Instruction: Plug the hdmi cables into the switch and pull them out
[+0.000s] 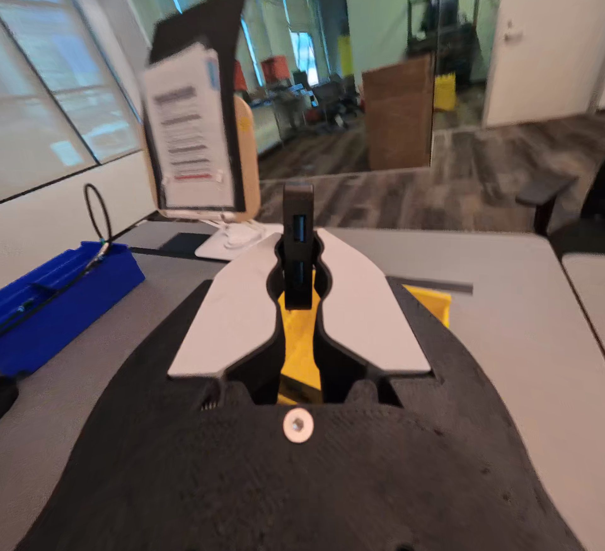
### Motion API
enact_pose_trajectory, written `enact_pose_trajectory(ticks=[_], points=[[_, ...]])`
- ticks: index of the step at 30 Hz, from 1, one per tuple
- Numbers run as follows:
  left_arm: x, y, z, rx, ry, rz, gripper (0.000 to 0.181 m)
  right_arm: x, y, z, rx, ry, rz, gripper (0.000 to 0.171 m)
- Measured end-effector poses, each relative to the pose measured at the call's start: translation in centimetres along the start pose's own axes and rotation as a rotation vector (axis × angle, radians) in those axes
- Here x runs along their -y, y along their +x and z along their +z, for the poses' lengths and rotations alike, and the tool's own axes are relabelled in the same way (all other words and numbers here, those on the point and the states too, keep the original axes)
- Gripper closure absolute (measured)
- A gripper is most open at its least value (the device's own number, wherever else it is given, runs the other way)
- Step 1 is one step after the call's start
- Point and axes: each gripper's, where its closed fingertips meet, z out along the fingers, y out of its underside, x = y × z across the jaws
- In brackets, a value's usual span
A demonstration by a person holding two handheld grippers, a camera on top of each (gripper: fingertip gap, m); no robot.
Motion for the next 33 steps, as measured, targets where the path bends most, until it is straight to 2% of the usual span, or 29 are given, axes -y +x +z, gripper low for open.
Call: enact_pose_trajectory(ticks=[1, 3, 6, 11, 15, 16, 17, 18, 20, 22, 25, 27, 29, 30, 32, 33], points=[[0.1, 0.0, -0.1, -0.006, 0.01, -0.008, 0.109, -1.5, 1.2, 0.2, -0.006, -0.053, 0.06, 0.157], [0.2, -0.1, -0.3, -0.015, 0.017, -0.021, 0.11, -4.7, 2.4, 1.4, 0.048, -0.166, 0.199, 0.157], [0.0, -0.3, -0.4, -0.017, 0.017, -0.031, 0.111, -8.6, 3.5, 3.5, 0.085, -0.273, 0.302, 0.157], [-0.1, -0.5, -0.5, -0.015, 0.012, -0.034, 0.111, -12.0, 4.1, 5.4, 0.068, -0.379, 0.365, 0.157], [-0.5, -0.2, -0.2, -0.026, -0.01, -0.026, 0.111, -15.9, 5.3, 6.2, -0.063, -0.562, 0.408, 0.156], [-0.6, -0.1, -0.1, -0.028, -0.018, -0.022, 0.111, -16.9, 5.9, 6.2, -0.113, -0.614, 0.395, 0.148], [-0.7, 0.0, -0.1, -0.028, -0.024, -0.017, 0.111, -17.5, 6.3, 6.1, -0.156, -0.664, 0.376, 0.131], [-0.7, 0.0, -0.1, -0.027, -0.029, -0.012, 0.11, -17.9, 6.9, 5.8, -0.204, -0.714, 0.34, 0.124], [-0.8, -0.1, -0.2, -0.023, -0.034, -0.008, 0.11, -17.6, 7.5, 4.8, -0.267, -0.769, 0.261, 0.125], [-0.8, -0.3, -0.4, -0.018, -0.037, -0.01, 0.11, -16.2, 6.8, 3.6, -0.255, -0.769, 0.23, 0.125], [-1.0, -0.9, -0.7, 0.0, -0.044, -0.014, 0.11, -13.1, 4.4, 1.7, -0.162, -0.712, 0.148, 0.125], [-1.2, -1.4, -1.1, 0.015, -0.052, -0.013, 0.11, -12.9, -0.6, 0.2, 0.093, -0.743, 0.099, 0.128], [-1.2, -1.8, -1.4, 0.026, -0.051, -0.018, 0.11, -15.3, -5.8, -2.4, 0.38, -0.895, 0.013, 0.14], [-1.2, -1.9, -1.6, 0.029, -0.047, -0.024, 0.11, -17.1, -7.1, -3.6, 0.468, -0.986, -0.05, 0.146], [-1.2, -2.2, -1.9, 0.033, -0.042, -0.034, 0.11, -20.6, -7.1, -5.1, 0.489, -1.183, -0.127, 0.169], [-1.2, -2.4, -2.1, 0.037, -0.041, -0.037, 0.11, -21.7, -7.0, -5.5, 0.489, -1.26, -0.098, 0.17]])
